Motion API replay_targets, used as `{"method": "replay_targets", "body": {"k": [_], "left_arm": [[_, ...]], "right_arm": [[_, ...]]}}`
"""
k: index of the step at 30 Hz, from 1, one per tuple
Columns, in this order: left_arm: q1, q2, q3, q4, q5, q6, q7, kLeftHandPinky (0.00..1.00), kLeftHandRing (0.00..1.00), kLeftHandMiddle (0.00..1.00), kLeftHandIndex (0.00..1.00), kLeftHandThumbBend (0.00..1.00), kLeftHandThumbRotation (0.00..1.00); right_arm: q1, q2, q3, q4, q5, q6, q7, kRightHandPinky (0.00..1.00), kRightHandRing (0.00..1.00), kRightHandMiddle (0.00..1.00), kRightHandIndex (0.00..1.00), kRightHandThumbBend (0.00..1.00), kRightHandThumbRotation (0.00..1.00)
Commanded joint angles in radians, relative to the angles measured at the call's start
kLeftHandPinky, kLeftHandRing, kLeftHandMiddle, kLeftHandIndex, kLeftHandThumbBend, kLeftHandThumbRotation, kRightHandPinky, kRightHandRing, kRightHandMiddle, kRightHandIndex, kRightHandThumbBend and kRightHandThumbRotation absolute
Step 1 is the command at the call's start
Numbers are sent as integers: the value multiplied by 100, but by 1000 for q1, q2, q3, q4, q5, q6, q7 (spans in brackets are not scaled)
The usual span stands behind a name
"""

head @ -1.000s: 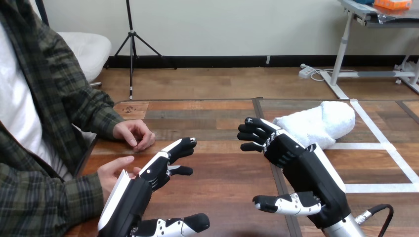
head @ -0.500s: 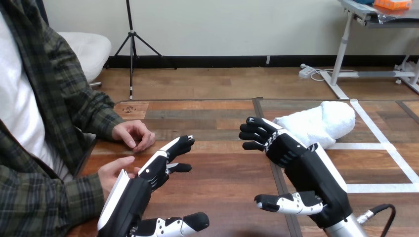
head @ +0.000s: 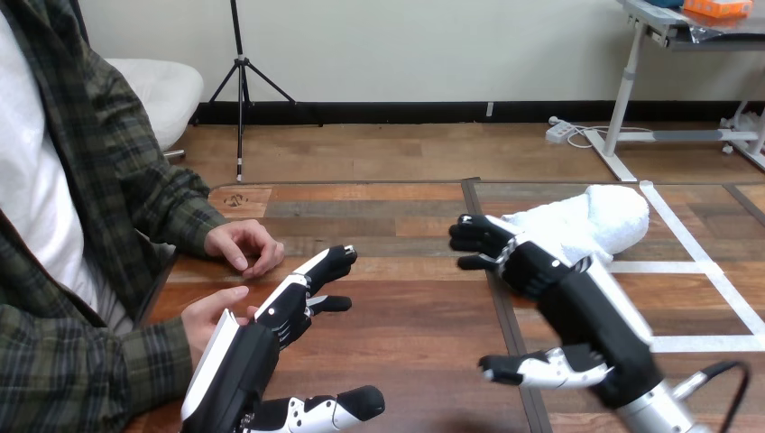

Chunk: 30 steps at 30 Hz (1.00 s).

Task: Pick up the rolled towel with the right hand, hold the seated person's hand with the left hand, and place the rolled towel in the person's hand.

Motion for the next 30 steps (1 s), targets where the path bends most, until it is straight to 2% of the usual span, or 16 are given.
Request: {"method": "replay_targets", "body": {"k": [1, 5, 11, 14, 20, 30], "left_arm": [[-55, -6, 8, -24, -6, 6, 1, 77, 89, 89, 87, 100, 50], [-58, -10, 9, -22, -1, 3, 4, 77, 89, 89, 87, 100, 50], [-61, -11, 9, -17, 2, 0, 5, 77, 89, 89, 87, 100, 50], [-63, -13, 4, -13, -10, 1, -2, 77, 89, 89, 87, 100, 50], [-67, -15, 6, -8, -1, -7, 1, 76, 89, 89, 87, 100, 51], [-70, -22, 4, -7, -1, -2, -1, 76, 89, 89, 86, 100, 51]], "right_arm": [[-131, -71, -15, -13, -5, -20, -16, 80, 86, 87, 87, 100, 39], [-153, -104, -19, -11, -14, -12, -25, 81, 87, 87, 87, 100, 40], [-199, -161, -25, 18, -57, -48, -54, 82, 89, 88, 89, 100, 42], [-219, -186, -23, 27, -54, -37, -49, 83, 89, 88, 89, 100, 41], [-266, -243, -25, 56, -106, -65, -88, 84, 89, 88, 90, 100, 41], [-316, -311, -10, 46, -141, -34, -112, 87, 91, 89, 90, 100, 39]]}}
